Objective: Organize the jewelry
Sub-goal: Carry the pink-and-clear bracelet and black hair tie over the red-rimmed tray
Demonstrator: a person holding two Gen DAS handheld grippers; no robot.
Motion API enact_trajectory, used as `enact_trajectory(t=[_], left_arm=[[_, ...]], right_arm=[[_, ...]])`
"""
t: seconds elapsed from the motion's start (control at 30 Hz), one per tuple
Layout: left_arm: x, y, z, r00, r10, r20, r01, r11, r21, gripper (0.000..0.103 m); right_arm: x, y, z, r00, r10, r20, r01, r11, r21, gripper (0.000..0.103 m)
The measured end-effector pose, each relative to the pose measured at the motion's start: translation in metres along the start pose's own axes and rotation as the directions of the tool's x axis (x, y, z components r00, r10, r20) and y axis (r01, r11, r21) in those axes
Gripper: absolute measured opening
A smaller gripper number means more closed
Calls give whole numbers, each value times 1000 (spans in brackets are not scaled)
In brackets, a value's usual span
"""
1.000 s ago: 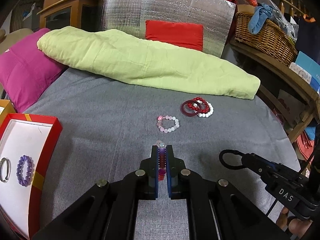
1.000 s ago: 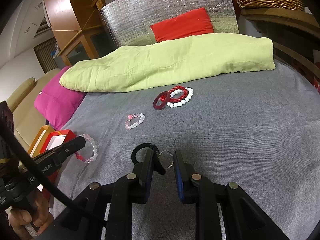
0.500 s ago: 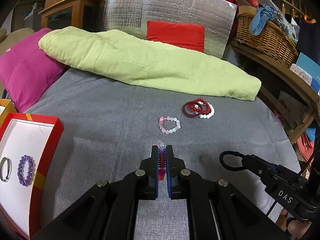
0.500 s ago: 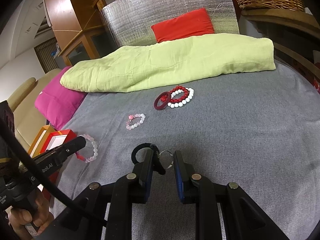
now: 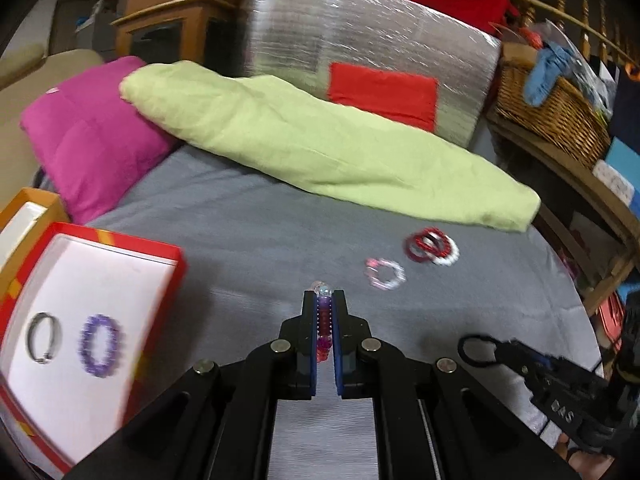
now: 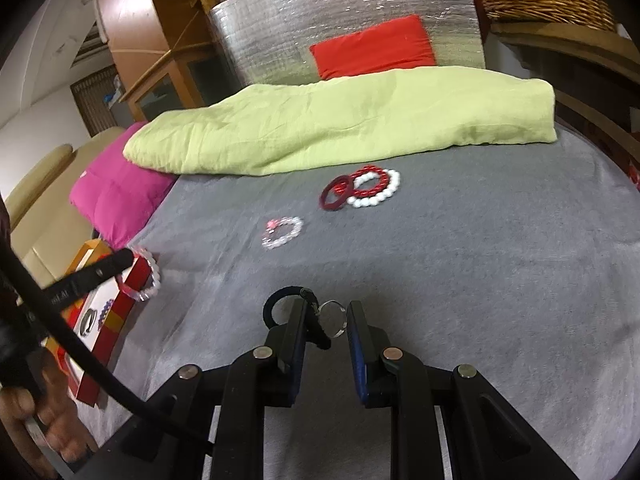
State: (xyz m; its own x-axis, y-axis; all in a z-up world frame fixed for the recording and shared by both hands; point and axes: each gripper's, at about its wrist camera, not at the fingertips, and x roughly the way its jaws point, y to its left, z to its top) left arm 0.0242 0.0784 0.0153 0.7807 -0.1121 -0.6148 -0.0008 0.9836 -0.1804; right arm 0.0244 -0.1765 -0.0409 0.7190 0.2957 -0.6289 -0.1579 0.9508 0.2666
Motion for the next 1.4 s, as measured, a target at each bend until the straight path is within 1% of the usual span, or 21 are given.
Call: enact_trajectory(t=[0.13,0.2,0.3,0.4,0.47,0.53,0.63,0.67,0.83,0.93,1.0,1.07,1.1,1.13,1.2,1.23,1.33,1.4], left_arm=[[-16,44,15,999,41,18,-40,998,-57,7],[-24,70,24,998,50,28,-47,994,-94,7],[-32,113,34,995,86,47,-78,985,-152,7],[-35,166,36,994,100,43,-85,961,-262,7],[-32,193,34,994,103,28,-90,946,-311,7],[-32,209,33,994,104,37,-86,938,-336,7],[-33,232,29,994,88,58,-59,923,-379,7],[-31,239,27,995,89,54,-60,916,-396,7],[-28,264,22,995,82,58,-48,894,-446,7],[-26,277,16,996,69,50,-36,876,-480,7],[-22,285,14,998,29,53,2,861,-508,7],[-19,287,13,997,-24,70,57,850,-523,7],[-19,287,13,996,-38,76,72,850,-522,7],[-18,283,14,996,-46,80,81,856,-510,7],[-16,278,15,998,-22,61,50,871,-489,7],[-12,277,15,999,-4,38,22,875,-483,7],[-4,277,13,998,55,-19,-58,880,-471,7],[0,280,10,996,78,-51,-92,876,-474,7]], right_arm=[[-4,29,0,1000,31,-8,-31,998,-46,21],[-6,50,4,998,60,-10,-61,996,-67,21],[-7,86,14,994,108,-8,-108,989,-101,21],[-1,123,24,989,149,-7,-149,980,-134,21],[6,149,29,985,172,-14,-172,972,-161,21],[17,175,33,981,193,-27,-195,964,-181,21],[39,214,37,973,222,-60,-230,950,-210,21],[48,227,38,971,228,-74,-239,945,-224,21],[93,268,39,964,230,-135,-258,934,-248,21],[112,281,37,962,219,-163,-256,930,-264,21],[123,288,35,961,211,-180,-255,928,-273,22],[134,295,33,960,204,-193,-252,927,-278,22],[137,296,32,960,201,-197,-251,927,-278,22],[141,298,31,959,198,-203,-250,927,-279,21],[146,300,28,959,190,-212,-247,927,-282,22],[150,300,27,959,184,-217,-243,927,-285,22],[156,301,24,958,174,-227,-236,929,-286,22],[158,301,24,959,168,-230,-232,929,-289,22]])
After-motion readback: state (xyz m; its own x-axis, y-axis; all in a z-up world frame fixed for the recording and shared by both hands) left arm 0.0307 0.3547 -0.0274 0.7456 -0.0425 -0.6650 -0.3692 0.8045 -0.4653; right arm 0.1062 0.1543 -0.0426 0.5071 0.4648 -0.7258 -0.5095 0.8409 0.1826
